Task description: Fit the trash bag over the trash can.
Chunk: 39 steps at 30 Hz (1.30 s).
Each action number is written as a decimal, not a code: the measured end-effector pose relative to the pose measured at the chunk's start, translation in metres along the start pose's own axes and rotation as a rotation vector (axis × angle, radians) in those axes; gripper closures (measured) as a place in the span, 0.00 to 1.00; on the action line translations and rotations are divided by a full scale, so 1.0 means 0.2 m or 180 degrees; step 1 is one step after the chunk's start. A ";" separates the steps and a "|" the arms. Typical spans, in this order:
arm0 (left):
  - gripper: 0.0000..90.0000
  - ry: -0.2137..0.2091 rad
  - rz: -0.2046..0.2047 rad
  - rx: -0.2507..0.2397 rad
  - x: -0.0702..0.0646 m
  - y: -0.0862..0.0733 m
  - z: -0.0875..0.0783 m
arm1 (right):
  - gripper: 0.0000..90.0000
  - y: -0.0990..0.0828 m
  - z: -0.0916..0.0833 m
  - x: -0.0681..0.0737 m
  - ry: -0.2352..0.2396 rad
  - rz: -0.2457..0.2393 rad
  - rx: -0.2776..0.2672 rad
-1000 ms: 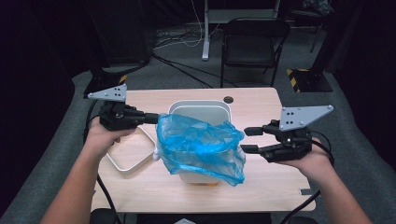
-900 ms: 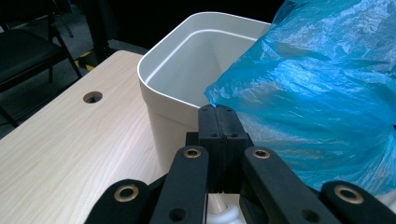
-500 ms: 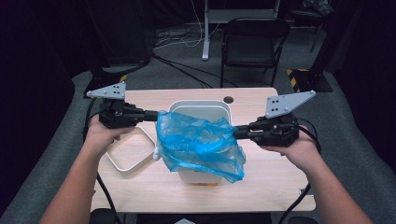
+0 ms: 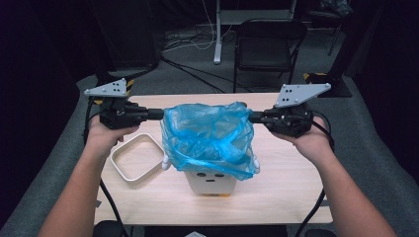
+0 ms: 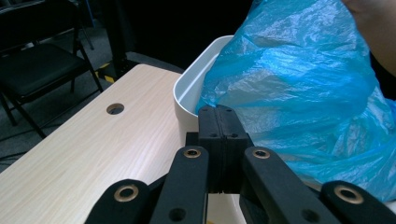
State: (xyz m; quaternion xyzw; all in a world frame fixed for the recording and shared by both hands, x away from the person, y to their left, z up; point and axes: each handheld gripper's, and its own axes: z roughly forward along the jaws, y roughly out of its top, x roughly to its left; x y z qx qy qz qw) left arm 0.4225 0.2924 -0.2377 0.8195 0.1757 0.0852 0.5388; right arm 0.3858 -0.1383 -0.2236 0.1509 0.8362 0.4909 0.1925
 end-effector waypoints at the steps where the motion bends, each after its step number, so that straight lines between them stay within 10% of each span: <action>1: 1.00 0.0000 0.0000 0.0000 0.00 0.00 0.00 | 0.99 0.00 0.00 -0.01 -0.0034 -0.0009 0.0002; 19: 0.99 0.0147 0.0114 -0.0216 -0.01 0.10 -0.07 | 0.99 0.11 -0.05 -0.05 -0.0367 -0.0148 -0.0176; 39: 0.99 0.0241 -0.0156 -0.0027 0.16 -0.06 0.09 | 0.99 -0.07 0.10 -0.18 -0.0439 0.0086 0.0039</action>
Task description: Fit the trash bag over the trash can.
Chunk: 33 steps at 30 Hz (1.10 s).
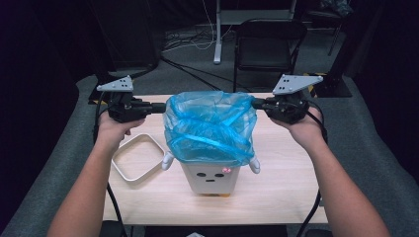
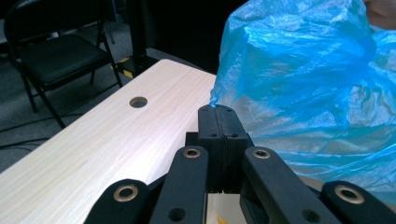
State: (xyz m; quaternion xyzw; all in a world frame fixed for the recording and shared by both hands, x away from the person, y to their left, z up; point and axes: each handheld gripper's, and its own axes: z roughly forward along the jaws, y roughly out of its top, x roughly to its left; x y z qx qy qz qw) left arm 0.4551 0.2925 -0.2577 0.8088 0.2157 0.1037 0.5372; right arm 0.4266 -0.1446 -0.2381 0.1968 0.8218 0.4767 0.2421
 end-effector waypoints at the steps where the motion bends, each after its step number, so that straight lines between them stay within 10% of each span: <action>1: 0.99 0.0005 0.0014 -0.0025 -0.01 0.01 -0.01 | 0.99 0.01 -0.01 0.00 -0.0008 -0.0006 -0.0019; 21: 0.99 0.0163 0.0185 -0.0189 0.01 0.20 -0.10 | 0.99 0.21 -0.07 -0.06 -0.0214 -0.0161 -0.0208; 33: 0.98 0.0218 -0.0033 0.0015 0.10 0.11 0.04 | 0.99 0.10 0.05 -0.11 -0.0290 -0.0050 -0.0013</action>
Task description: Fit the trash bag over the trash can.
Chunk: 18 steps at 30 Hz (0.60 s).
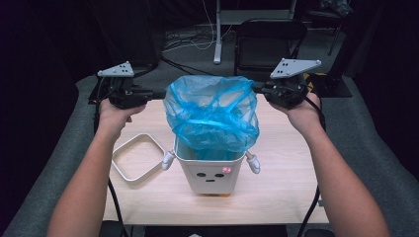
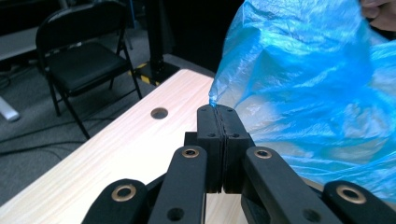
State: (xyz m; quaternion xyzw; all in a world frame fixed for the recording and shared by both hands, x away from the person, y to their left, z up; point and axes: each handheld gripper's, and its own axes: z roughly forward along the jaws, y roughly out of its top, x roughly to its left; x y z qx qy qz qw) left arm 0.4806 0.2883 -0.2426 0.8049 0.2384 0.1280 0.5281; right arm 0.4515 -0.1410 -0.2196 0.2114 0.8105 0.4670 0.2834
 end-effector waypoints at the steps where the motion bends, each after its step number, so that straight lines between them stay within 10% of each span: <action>1: 0.98 0.0015 -0.0002 0.0018 0.00 -0.01 0.01 | 0.99 -0.01 0.01 0.00 -0.0009 0.0021 0.0002; 18: 0.99 -0.0086 -0.0129 0.0309 0.01 -0.19 0.11 | 0.99 -0.18 0.09 0.02 0.0199 0.0174 0.0364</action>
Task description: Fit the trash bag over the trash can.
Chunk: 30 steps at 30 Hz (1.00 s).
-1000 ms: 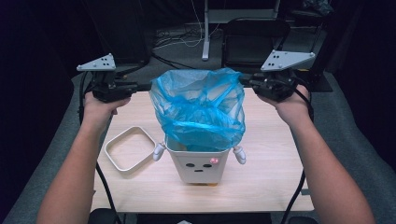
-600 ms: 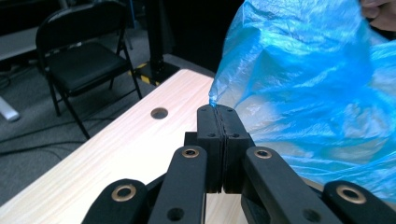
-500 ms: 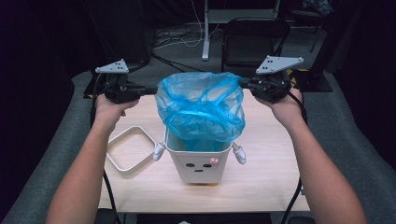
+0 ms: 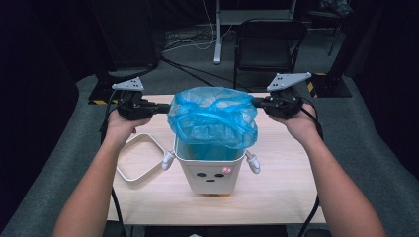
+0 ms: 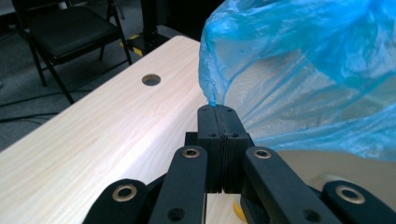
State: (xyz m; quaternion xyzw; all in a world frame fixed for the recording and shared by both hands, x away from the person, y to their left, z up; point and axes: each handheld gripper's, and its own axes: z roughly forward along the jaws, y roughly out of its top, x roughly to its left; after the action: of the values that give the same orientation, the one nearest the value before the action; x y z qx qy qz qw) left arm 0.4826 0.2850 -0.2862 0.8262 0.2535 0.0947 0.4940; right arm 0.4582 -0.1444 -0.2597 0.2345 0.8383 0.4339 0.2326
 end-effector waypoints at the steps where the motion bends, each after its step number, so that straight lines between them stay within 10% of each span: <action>1: 0.99 0.0006 -0.0009 0.0018 0.00 -0.01 0.00 | 0.99 -0.01 0.01 0.00 0.0019 0.0003 0.0032; 30: 0.99 -0.0194 -0.0203 0.0391 0.04 -0.24 0.08 | 0.99 -0.20 0.09 0.03 0.0357 0.0134 0.0493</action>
State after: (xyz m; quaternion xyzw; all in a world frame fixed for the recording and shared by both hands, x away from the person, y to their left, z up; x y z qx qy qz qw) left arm 0.4798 0.2952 -0.3358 0.8490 0.2699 0.0379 0.4526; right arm 0.4562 -0.1512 -0.3034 0.2448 0.8759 0.3850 0.1573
